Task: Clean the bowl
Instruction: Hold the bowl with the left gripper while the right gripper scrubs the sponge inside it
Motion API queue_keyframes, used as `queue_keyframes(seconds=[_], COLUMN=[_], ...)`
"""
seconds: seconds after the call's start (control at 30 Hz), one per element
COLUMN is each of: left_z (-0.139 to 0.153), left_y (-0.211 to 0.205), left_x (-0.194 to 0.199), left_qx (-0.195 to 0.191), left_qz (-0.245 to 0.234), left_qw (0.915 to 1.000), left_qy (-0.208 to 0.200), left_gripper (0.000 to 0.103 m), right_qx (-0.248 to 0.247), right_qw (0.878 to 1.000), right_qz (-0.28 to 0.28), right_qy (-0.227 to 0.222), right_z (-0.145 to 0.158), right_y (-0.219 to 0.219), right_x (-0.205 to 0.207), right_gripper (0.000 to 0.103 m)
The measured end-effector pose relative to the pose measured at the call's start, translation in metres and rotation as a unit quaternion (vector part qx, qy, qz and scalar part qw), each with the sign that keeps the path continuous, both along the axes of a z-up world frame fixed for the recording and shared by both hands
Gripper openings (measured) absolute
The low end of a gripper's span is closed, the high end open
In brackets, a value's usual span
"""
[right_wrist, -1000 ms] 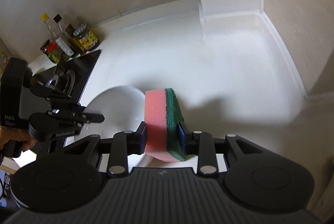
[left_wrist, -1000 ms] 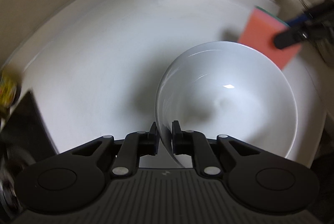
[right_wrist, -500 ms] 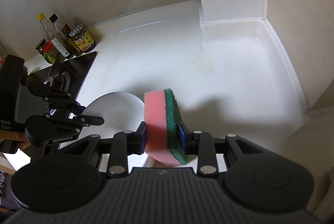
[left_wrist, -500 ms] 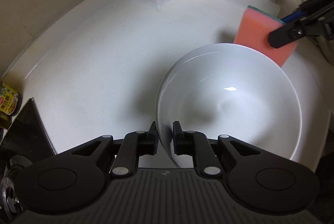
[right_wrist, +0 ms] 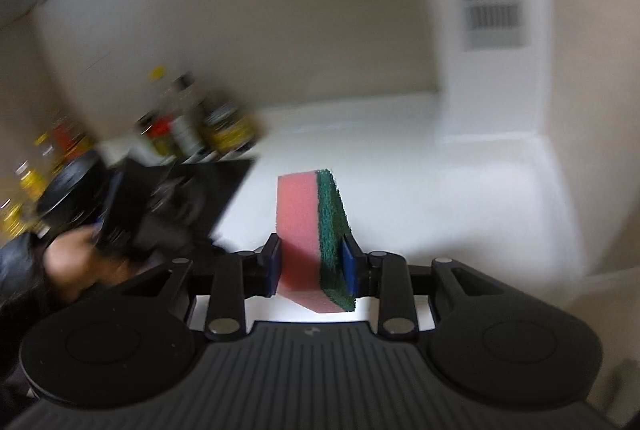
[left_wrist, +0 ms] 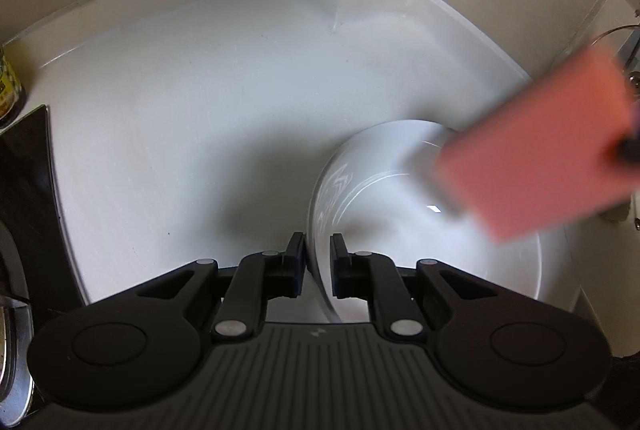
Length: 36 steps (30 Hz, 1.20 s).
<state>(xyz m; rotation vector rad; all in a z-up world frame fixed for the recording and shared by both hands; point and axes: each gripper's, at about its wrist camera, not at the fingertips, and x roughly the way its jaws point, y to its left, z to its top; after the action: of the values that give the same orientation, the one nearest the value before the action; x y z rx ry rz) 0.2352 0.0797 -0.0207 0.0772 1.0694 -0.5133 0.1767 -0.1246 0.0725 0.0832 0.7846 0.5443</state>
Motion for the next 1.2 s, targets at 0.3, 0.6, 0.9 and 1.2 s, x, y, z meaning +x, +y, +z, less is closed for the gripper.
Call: queue_keyframes(seconds=[0.3, 0.6, 0.9, 1.2], left_z=[0.003, 0.002, 0.0, -0.002], left_y=[0.006, 0.004, 0.001, 0.0], left_x=[-0.009, -0.012, -0.013, -0.012], left_qx=[-0.007, 0.0, 0.004, 0.009], left_qz=[-0.001, 0.001, -0.004, -0.008], left_qw=[1.0, 0.9998, 0.9994, 0.9991], left_qy=[-0.006, -0.022, -0.034, -0.04], left_gripper=[0.011, 0.011, 0.011, 0.01], right_qx=[-0.157, -0.199, -0.36, -0.335], right_qw=[0.986, 0.963, 0.907, 0.901], right_qz=[0.058, 0.179, 0.196, 0.267], right_qy=[-0.025, -0.023, -0.094, -0.067], right_z=[-0.045, -0.035, -0.047, -0.04], right_y=[0.067, 0.099, 0.116, 0.132], right_x=[0.015, -0.009, -0.026, -0.04], right_gripper=[0.025, 0.026, 0.025, 0.025])
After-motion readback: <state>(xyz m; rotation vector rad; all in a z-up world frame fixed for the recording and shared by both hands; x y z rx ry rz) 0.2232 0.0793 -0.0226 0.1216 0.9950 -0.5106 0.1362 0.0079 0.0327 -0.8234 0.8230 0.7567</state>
